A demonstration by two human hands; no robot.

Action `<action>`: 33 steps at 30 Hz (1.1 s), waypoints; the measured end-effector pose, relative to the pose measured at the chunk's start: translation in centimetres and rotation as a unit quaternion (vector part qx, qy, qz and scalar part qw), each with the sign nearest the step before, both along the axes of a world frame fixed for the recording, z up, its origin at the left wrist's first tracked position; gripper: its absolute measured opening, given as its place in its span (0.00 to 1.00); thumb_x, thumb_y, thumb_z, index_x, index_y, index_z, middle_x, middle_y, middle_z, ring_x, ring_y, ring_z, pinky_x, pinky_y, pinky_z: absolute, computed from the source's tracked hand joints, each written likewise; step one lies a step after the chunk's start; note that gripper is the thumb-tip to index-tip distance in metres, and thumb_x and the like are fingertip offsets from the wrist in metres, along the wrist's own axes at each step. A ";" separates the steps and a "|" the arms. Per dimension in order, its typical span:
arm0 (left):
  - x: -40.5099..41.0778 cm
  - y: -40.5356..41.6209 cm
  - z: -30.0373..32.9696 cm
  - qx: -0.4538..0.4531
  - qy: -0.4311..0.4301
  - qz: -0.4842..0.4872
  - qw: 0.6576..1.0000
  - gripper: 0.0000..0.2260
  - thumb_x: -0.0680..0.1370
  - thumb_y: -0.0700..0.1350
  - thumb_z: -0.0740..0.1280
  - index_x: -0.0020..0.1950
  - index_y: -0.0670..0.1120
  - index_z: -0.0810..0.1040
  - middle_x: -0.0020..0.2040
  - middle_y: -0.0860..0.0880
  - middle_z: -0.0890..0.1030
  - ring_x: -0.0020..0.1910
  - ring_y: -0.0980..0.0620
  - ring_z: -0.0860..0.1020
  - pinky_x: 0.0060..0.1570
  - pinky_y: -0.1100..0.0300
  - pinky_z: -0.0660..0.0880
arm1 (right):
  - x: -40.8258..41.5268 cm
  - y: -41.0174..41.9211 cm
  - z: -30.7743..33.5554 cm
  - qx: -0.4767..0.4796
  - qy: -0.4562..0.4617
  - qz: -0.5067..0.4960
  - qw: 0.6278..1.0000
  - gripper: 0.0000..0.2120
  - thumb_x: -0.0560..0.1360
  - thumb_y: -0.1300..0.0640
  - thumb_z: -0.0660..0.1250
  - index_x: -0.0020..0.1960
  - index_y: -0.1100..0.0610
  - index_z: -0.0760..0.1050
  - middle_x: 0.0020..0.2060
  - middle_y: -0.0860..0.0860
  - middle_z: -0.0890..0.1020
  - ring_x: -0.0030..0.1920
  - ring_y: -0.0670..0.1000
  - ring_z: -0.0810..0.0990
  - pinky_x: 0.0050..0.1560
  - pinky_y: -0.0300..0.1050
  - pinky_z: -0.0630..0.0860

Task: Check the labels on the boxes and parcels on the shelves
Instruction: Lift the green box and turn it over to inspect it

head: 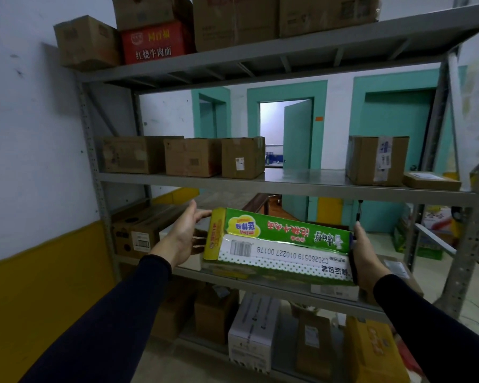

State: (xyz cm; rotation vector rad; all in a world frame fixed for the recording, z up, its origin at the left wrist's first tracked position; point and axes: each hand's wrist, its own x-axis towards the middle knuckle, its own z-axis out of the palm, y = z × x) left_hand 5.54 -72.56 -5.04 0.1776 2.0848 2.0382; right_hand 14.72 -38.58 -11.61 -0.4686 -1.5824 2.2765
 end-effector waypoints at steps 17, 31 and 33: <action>-0.2 -2.7 -2.7 0.057 -0.047 0.046 0.996 0.19 0.82 0.53 0.55 0.46 0.43 0.79 0.31 0.43 0.83 0.38 0.41 0.79 0.39 0.53 0.75 | 0.6 -2.9 2.1 0.093 -0.059 0.011 0.994 0.32 0.80 0.32 0.50 0.53 0.57 0.78 0.50 0.56 0.83 0.50 0.56 0.81 0.55 0.51 0.75; -0.2 -1.5 -2.8 0.082 0.041 -0.005 0.996 0.37 0.71 0.25 0.51 0.74 0.54 0.66 0.62 0.51 0.78 0.58 0.43 0.77 0.61 0.46 0.71 | 0.7 -3.3 0.9 0.140 0.029 0.020 0.989 0.23 0.83 0.67 0.57 0.76 0.55 0.64 0.59 0.50 0.79 0.54 0.52 0.81 0.43 0.45 0.80; -0.3 -1.4 -2.7 0.081 0.039 -0.015 0.996 0.36 0.71 0.25 0.52 0.74 0.51 0.69 0.60 0.46 0.81 0.59 0.41 0.78 0.60 0.43 0.74 | 0.6 -3.2 0.8 0.136 0.043 0.019 0.990 0.23 0.83 0.67 0.57 0.76 0.55 0.63 0.63 0.52 0.78 0.56 0.52 0.81 0.45 0.46 0.80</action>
